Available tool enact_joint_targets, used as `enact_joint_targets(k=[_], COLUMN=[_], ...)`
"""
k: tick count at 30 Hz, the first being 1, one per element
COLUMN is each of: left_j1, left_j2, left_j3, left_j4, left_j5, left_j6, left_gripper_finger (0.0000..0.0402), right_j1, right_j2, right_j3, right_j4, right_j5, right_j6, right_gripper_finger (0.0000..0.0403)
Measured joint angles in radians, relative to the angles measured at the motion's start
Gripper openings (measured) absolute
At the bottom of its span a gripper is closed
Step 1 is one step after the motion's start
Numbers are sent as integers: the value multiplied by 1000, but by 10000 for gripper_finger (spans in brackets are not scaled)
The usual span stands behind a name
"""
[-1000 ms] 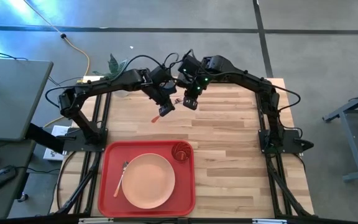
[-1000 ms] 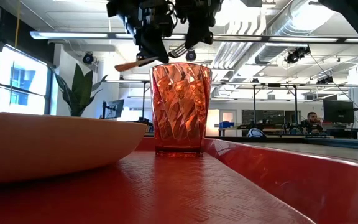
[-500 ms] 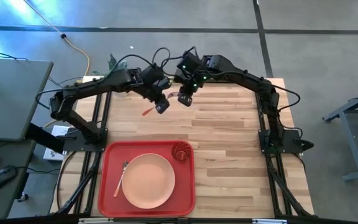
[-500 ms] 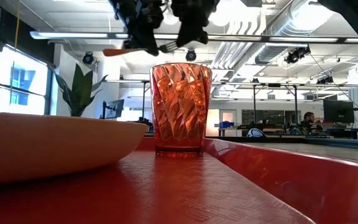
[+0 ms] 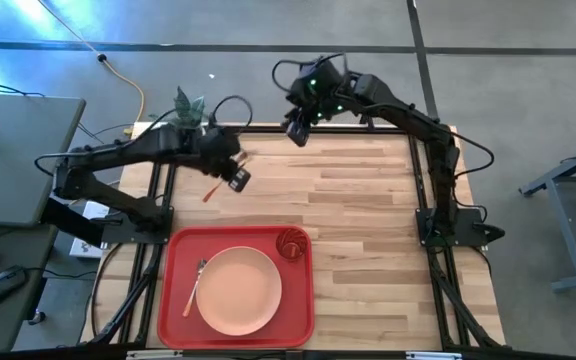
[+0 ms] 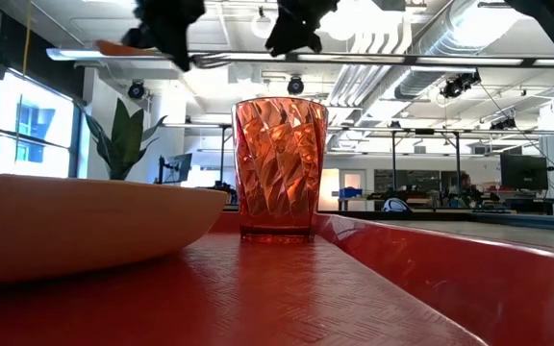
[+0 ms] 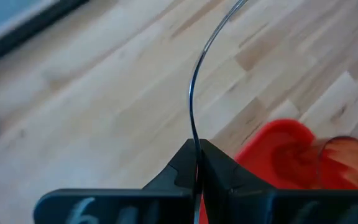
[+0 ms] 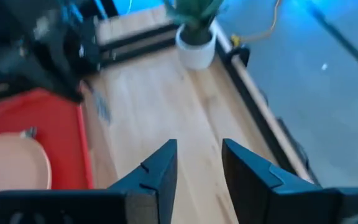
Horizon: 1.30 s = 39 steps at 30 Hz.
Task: Pick and place plate/cup/fork/spoon on tray
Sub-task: Put the orange fork on the red tray to the left of the orange spoon
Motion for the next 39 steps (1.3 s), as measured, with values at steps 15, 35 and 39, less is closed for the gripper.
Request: enact_joint_targets(k=[15, 35, 39], left_j1=[-360, -554, -554], left_j2=[-352, -436, -436], left_j3=[-501, -626, -626], left_j4=[29, 75, 111], left_j5=[-42, -71, -74], left_j6=[-721, -984, -973], left_gripper_finger=[0, 1, 1], right_j1=[-45, 146, 173], right_j2=[-13, 18, 18], right_j3=[-29, -28, -28], right_j4=[70, 394, 463], right_j5=[-45, -114, -118], right_j6=[43, 140, 169], right_gripper_finger=[119, 119, 119])
